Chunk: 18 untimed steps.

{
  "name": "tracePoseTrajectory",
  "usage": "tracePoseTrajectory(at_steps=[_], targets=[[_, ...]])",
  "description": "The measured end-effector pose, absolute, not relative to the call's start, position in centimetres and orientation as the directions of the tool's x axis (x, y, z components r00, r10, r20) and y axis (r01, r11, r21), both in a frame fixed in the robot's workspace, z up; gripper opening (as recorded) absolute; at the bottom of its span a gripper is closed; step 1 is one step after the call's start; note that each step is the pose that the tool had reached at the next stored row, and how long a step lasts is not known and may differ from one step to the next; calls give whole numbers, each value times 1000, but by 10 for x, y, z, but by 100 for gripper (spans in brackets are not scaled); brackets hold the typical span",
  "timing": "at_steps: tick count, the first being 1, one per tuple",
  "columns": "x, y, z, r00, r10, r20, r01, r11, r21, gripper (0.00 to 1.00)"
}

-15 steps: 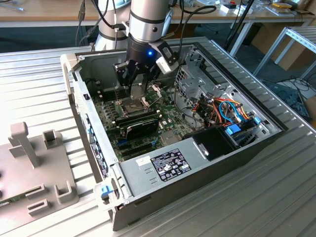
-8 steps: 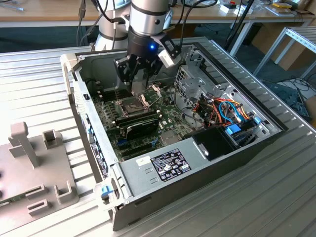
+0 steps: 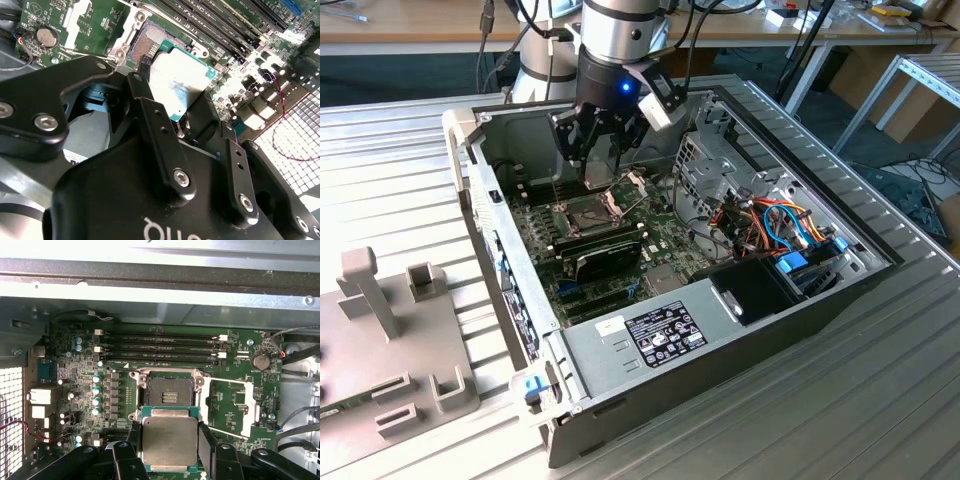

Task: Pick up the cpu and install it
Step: 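Place the cpu into insertion slot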

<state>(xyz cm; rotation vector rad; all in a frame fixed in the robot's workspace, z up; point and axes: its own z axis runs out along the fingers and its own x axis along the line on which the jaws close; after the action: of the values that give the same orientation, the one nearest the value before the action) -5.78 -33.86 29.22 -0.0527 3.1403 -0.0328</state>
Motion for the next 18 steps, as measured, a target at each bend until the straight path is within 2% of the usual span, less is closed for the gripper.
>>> tracePoseTrajectory(at_steps=[12,18], targets=[[-58,-338,292,-1000,-30,0,-30,999,-21,55],[-58,-338,292,-995,103,0,103,995,-21,55]])
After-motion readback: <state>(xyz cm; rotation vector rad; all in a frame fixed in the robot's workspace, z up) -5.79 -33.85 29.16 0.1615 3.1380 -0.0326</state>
